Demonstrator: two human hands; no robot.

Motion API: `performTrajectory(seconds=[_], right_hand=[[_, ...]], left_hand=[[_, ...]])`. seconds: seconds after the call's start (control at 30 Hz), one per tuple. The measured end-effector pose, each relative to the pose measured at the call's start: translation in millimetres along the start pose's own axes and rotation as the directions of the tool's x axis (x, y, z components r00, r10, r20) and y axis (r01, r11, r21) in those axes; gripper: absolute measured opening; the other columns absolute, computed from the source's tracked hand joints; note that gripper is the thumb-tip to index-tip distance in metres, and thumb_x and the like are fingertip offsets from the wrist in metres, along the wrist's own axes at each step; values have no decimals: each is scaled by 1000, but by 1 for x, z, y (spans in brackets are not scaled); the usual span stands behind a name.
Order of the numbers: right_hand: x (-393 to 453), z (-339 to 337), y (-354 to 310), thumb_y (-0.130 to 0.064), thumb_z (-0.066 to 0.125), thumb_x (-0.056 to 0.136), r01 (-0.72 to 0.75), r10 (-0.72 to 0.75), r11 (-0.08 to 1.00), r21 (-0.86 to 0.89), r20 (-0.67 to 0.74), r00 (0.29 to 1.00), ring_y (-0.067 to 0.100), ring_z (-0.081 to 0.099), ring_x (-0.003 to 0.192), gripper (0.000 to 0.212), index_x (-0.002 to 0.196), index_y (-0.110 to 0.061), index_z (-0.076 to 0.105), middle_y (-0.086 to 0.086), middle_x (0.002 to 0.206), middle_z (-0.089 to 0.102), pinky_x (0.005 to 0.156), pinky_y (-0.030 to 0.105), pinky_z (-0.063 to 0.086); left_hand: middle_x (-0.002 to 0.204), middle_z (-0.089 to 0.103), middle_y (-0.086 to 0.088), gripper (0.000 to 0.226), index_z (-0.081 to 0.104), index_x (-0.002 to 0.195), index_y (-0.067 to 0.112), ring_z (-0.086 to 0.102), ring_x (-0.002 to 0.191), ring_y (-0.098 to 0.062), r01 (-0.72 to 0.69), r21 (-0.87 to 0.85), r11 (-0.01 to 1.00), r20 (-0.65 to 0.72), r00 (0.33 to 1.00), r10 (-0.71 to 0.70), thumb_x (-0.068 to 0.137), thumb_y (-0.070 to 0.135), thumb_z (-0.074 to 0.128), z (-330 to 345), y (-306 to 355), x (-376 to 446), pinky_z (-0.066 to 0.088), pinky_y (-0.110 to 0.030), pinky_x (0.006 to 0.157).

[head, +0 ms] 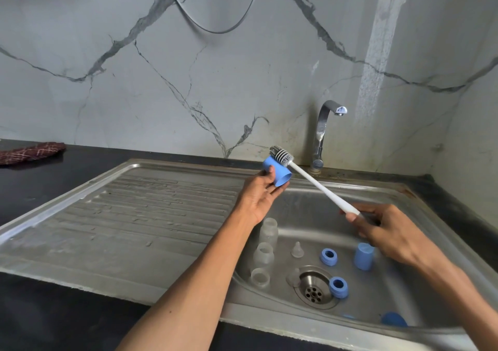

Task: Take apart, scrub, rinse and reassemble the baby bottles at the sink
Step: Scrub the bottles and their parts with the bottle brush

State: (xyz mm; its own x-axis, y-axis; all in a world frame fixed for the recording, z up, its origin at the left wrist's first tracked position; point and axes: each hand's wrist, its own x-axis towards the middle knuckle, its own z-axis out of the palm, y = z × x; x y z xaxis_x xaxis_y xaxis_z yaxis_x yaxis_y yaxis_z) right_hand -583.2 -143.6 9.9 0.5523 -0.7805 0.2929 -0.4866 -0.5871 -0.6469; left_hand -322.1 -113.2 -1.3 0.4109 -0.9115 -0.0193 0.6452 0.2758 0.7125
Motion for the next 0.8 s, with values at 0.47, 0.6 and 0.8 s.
performTrajectory(seconds=[0.47,0.6,0.8], right_hand=[[-1,-1,-1,-29,62,97,-49,50,998,-25,45,998,5,44,46,15,108,-33,71,-5,57,53,42,12,34],[1,-2,2,-27,62,96,-68,68,997,22,11,998,6,40,44,17,110,-29,72,-5,54,50,41,14,34],[-2,-3,3,-28,62,97,-150,136,986,77,165,977,13,40,51,15,109,-32,71,-1,60,50,41,22,36]], left_hand=[[110,64,-18,21,58,117,-8,65,96,-26,-78,43,996,-59,995,80,99,0,52,-8,-3,6,48,-44,99],[108,64,-18,20,57,117,-8,65,95,-25,-67,39,997,-15,998,68,100,1,51,8,-9,3,48,-44,98],[103,63,-15,6,60,97,0,65,91,-25,-128,-50,990,-140,983,120,98,1,54,-16,9,15,47,-47,104]])
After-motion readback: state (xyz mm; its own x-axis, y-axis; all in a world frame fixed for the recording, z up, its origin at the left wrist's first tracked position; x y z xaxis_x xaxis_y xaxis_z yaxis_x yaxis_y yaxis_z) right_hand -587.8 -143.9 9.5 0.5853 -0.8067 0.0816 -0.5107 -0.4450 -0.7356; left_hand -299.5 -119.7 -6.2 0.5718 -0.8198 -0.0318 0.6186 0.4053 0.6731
